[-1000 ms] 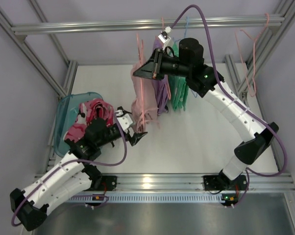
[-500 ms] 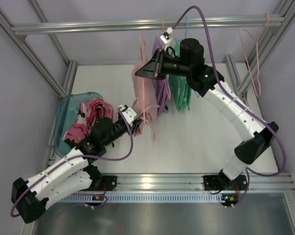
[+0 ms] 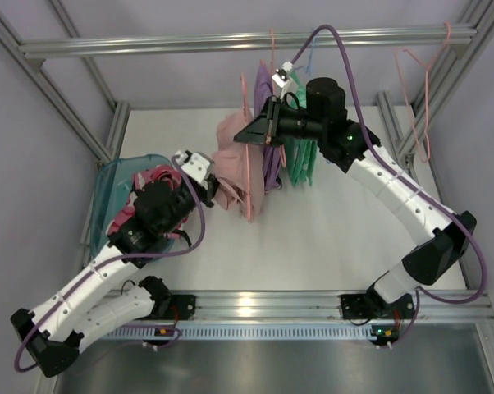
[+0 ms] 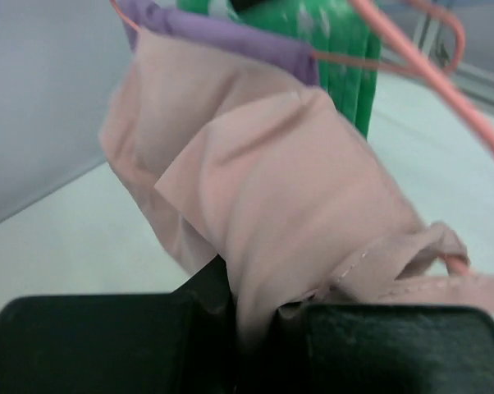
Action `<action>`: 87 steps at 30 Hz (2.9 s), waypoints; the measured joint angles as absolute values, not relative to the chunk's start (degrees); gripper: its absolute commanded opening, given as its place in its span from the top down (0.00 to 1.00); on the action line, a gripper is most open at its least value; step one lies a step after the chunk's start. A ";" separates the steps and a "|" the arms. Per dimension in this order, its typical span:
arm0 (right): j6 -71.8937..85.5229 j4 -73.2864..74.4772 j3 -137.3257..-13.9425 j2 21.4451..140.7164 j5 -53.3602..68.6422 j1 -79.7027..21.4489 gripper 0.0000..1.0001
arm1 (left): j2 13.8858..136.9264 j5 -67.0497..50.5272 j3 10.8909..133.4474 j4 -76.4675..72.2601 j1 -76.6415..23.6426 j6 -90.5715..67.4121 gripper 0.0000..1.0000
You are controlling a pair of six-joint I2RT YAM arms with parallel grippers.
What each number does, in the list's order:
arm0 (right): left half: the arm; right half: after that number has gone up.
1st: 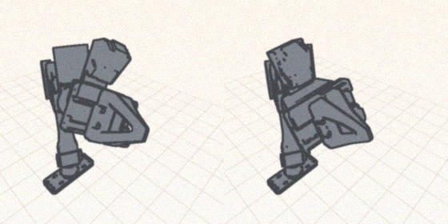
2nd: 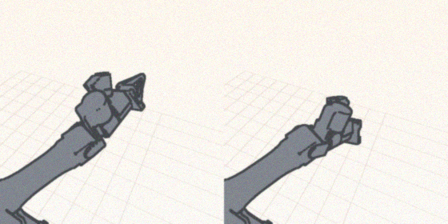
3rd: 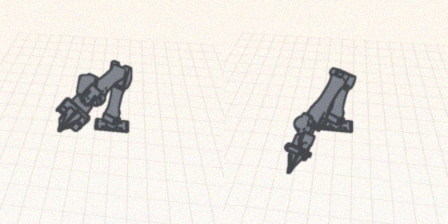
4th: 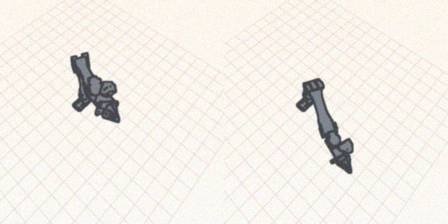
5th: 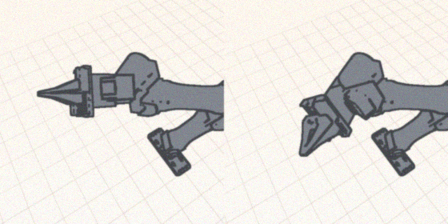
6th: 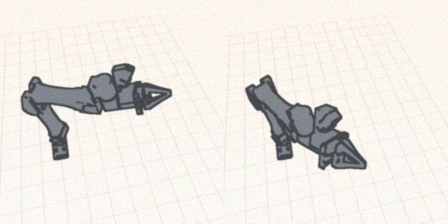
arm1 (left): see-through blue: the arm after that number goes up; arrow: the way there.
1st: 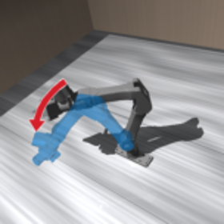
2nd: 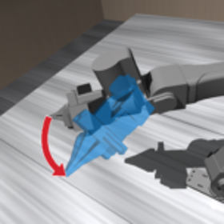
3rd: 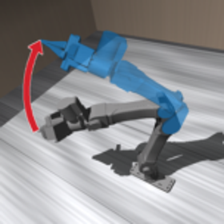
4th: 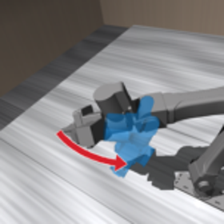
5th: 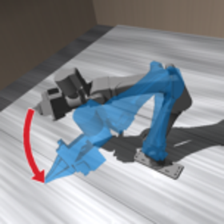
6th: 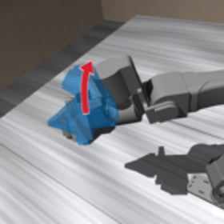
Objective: Remove the trousers from the hanger
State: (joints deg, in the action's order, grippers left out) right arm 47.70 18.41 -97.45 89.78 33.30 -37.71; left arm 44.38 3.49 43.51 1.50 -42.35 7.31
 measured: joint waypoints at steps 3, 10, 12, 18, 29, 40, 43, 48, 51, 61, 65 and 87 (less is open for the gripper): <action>47.03 18.02 -94.78 88.14 33.47 -37.69 1.00 | 45.21 3.66 48.77 1.85 -39.68 4.21 1.00; 44.77 16.14 -90.26 85.43 33.50 -37.32 1.00 | 47.83 -1.43 58.43 7.75 -31.33 -7.99 1.00; 43.66 15.51 -88.95 84.55 33.67 -37.30 1.00 | 48.69 -3.01 60.93 8.84 -29.21 -11.79 1.00; 40.34 15.84 -85.86 83.61 34.72 -37.32 1.00 | 50.30 -7.03 70.78 11.16 -22.55 -22.96 1.00; 34.09 20.08 -80.55 83.72 33.80 -37.32 1.00 | 49.25 -8.10 86.41 10.44 -14.22 -33.23 1.00; 29.71 22.09 -79.40 83.68 33.58 -37.87 1.00 | 41.41 6.22 93.21 17.28 1.93 -27.11 1.00; 29.21 22.46 -79.53 83.61 33.58 -38.11 1.00 | 37.30 13.17 91.46 18.83 5.13 -22.24 1.00; 28.42 23.20 -79.59 83.20 33.61 -38.33 1.00 | 33.15 23.62 87.39 20.56 6.83 -13.87 1.00; 28.40 23.42 -79.59 82.85 33.67 -38.63 1.00 | 32.88 27.81 85.25 21.96 7.46 -9.82 1.00; 28.51 24.05 -81.60 82.39 34.20 -40.03 1.00 | 29.45 35.94 67.48 24.51 8.16 -0.64 1.00; 28.03 23.99 -82.59 82.11 34.41 -40.36 1.00 | 29.02 32.38 60.49 25.85 8.21 -0.75 1.00; 20.29 34.17 -83.26 75.31 35.44 -40.40 1.00 | 45.04 12.49 40.23 20.95 8.21 -10.66 1.00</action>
